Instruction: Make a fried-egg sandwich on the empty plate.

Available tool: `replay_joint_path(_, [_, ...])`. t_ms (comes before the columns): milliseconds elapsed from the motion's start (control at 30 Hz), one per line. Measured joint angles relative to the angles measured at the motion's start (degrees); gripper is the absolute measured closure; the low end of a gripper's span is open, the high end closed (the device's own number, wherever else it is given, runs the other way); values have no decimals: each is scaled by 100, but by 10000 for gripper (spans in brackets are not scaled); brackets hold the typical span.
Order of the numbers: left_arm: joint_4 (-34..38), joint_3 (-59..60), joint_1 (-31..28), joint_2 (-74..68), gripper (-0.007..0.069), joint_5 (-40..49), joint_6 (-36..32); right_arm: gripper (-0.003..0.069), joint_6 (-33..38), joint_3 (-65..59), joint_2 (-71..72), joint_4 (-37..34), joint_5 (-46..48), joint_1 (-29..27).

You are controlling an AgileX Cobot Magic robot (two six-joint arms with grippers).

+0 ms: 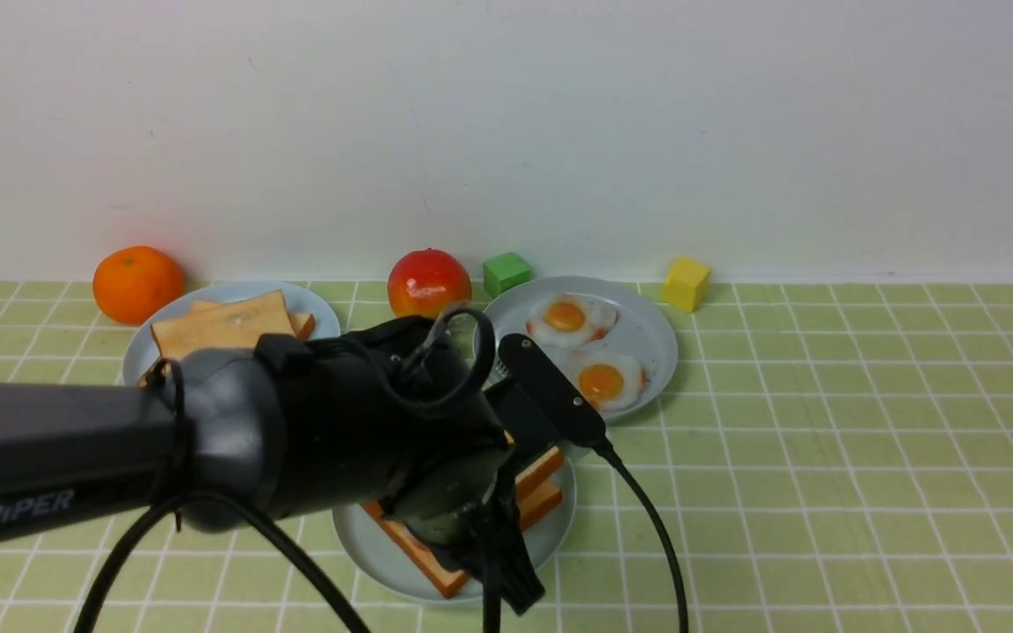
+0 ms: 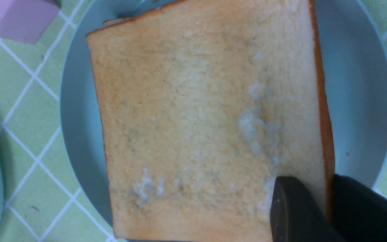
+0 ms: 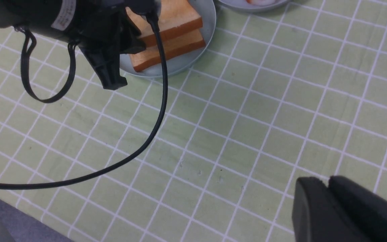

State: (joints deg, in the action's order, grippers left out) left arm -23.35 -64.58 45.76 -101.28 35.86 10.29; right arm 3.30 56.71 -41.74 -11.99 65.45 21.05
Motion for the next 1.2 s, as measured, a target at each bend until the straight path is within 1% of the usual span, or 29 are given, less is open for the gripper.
replay_joint_path(33, [5,0,0,0,468,0,0,572,0,0,0,0,0,0])
replay_joint_path(200, [17,0,0,0,356,11,0,572,0,0,0,-31,2,0])
replay_joint_path(300, [29,0,0,6,314,16,0,572,0,0,0,-62,14,0])
replay_joint_path(467, [219,2,9,218,298,56,40,571,0,0,0,-62,37,0])
replay_joint_path(567, [435,2,107,686,302,196,49,571,0,0,0,-62,44,0])
replay_joint_path(633, [571,7,221,1136,327,274,116,571,0,6,11,-62,76,0])
replay_joint_path(700, [708,7,390,1754,385,327,315,571,0,58,72,-62,201,0])
replay_joint_path(733, [708,7,407,1754,393,334,340,571,0,65,81,-62,201,0])
replay_joint_path(767, [789,13,557,2430,475,346,603,571,0,116,201,-18,339,0])
replay_joint_path(833, [806,51,614,2770,521,313,740,571,0,135,300,14,398,0])
replay_joint_path(867, [806,207,678,3328,592,132,918,571,0,136,507,95,485,0])
replay_joint_path(900, [806,378,703,3681,629,-47,995,571,0,136,663,133,553,0])
replay_joint_path(933, [806,421,711,3823,629,-88,1007,571,0,136,663,143,565,0])
replay_joint_path(1000, [817,1129,738,4726,638,-755,1073,571,-51,105,1221,336,656,0])
replay_joint_path(1067, [823,1779,738,5259,638,-1311,1113,571,-164,38,1564,508,668,0])
replay_joint_path(1100, [823,1935,738,5387,638,-1446,1129,571,-224,15,1650,558,671,0])
replay_joint_path(1133, [823,2587,738,5929,638,-2066,1237,571,-450,-89,1989,778,714,0])
replay_joint_path(1167, [823,3079,738,6252,638,-2420,1323,571,-577,-172,2230,907,729,0])
replay_joint_path(1200, [823,3159,738,6252,638,-2490,1332,571,-628,-200,2307,923,729,0])
